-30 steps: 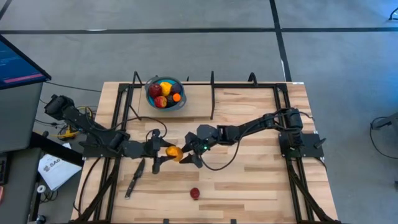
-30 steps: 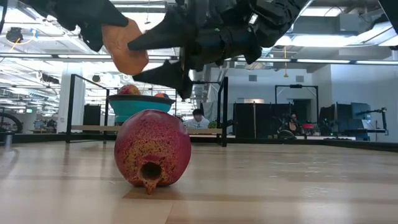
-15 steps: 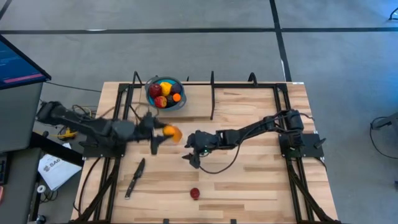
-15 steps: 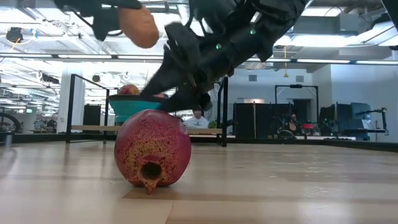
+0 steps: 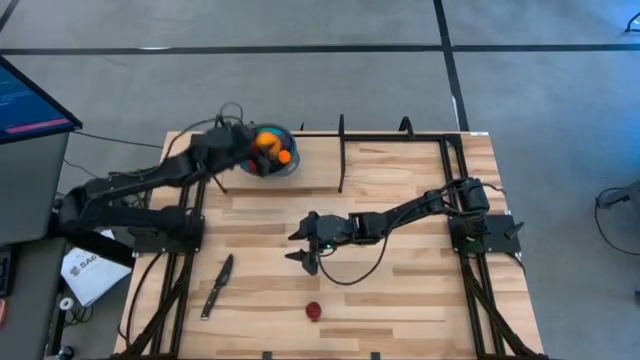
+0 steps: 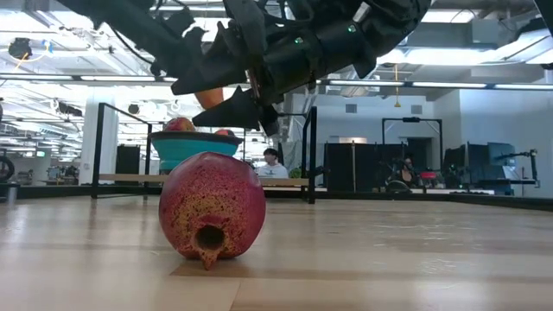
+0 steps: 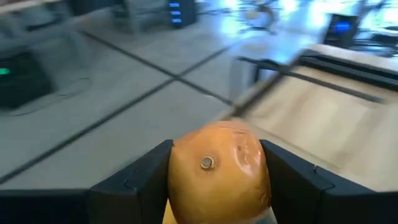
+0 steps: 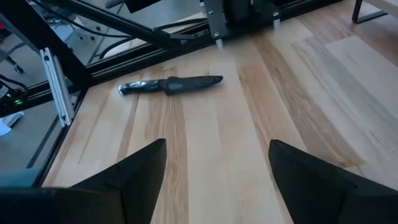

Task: Pick & Place Fruit
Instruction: Put the yellow mango in the blue strainer bowl on the shelf

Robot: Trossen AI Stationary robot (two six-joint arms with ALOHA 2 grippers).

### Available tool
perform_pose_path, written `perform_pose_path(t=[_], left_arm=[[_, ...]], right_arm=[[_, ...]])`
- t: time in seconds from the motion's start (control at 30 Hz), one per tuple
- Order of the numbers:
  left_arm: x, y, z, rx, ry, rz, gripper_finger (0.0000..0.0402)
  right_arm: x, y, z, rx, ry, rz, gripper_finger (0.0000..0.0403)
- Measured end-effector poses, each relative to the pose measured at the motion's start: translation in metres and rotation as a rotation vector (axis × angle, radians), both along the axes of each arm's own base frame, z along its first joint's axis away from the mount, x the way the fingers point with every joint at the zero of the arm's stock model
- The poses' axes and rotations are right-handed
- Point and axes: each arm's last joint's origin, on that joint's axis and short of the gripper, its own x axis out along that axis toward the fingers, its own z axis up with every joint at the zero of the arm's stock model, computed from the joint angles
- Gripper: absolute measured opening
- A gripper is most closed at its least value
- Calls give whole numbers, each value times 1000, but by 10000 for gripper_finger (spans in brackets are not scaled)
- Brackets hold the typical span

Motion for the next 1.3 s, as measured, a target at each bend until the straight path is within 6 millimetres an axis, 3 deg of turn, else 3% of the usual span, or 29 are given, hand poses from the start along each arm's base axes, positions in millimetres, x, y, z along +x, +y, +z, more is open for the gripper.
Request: perform_pose_path(t=[0.2, 0.53, 1.0, 1.3], left_arm=[[-11, 40, -4, -33, 3, 68, 212], [-3, 68, -17, -31, -39, 95, 221], [8, 86, -45, -27, 79, 238, 223], [10, 85, -46, -54, 65, 162, 223]], right_arm=[[0, 0, 0, 0, -1, -1, 276], [0, 0, 0, 0, -3, -1, 276], [0, 3, 0, 4, -1, 5, 276], [0, 3, 0, 8, -1, 3, 276]])
